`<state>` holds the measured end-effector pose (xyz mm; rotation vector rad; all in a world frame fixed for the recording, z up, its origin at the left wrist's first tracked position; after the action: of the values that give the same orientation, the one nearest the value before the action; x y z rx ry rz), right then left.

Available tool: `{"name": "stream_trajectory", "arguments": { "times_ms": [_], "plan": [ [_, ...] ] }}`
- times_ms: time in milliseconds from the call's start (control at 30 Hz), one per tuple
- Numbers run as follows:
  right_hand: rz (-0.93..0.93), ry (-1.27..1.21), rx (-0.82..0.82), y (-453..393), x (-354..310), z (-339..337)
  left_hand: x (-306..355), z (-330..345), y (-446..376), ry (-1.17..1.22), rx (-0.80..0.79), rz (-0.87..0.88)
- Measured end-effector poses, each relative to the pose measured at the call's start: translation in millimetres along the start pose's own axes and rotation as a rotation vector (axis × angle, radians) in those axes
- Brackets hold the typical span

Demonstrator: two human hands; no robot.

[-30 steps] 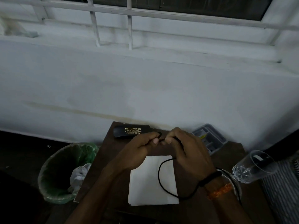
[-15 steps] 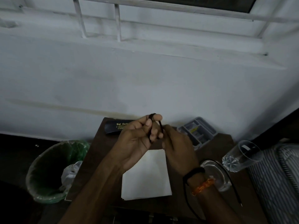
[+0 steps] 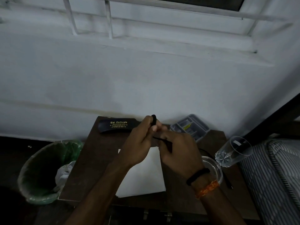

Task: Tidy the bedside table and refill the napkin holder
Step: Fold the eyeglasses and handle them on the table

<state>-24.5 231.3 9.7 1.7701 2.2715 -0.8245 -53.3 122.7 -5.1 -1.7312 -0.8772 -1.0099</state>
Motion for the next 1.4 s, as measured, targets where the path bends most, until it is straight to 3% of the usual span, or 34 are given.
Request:
{"name": "stream_trajectory", "arguments": {
  "times_ms": [100,367,533,633,900,967,1167,1300,1400],
  "plan": [
    [-0.06,-0.018,0.053,-2.4,-0.6,-16.4,-6.8,3.1,1.2,-0.098,-0.05,-0.006],
    [-0.145,-0.117,0.06,-9.2,11.7,-29.5,-16.6,8.1,-0.8,0.093,-0.188,-0.143],
    [-0.139,-0.049,0.246,-9.8,23.8,-44.4,-24.8,5.7,5.3,-0.027,-0.302,-0.186],
    [-0.155,-0.014,0.343,-8.9,31.0,-53.7,-18.8,4.9,10.3,0.122,-0.298,-0.226],
    [-0.109,-0.073,0.293,-12.9,24.7,-28.2,6.0,25.7,27.3,0.874,-0.455,-0.474],
    [-0.085,-0.075,0.271,-12.3,23.8,-19.8,9.1,23.6,21.9,0.97,-0.379,-0.44],
    [-0.032,-0.039,0.199,-7.7,29.1,-4.5,-20.3,-7.9,1.0,1.105,0.066,-0.415],
    [-0.032,0.009,0.016,-3.6,14.0,24.1,-28.7,-14.7,-0.8,1.138,0.198,-0.382],
    [-0.071,0.097,-0.02,-1.1,0.0,40.7,-29.8,-19.8,-5.3,1.179,0.25,-0.288]
  ]
}}
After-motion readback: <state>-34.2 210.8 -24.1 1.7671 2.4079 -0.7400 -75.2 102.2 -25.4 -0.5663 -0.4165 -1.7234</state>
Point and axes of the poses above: each hand's wrist, its own y-axis away from the middle knuckle, its own z-axis out of the palm, x = y × z, the point moved 8 cm from there along -y, towards the middle knuckle, and after that the axes turned 3 degrees about z, right-handed, at the moved point
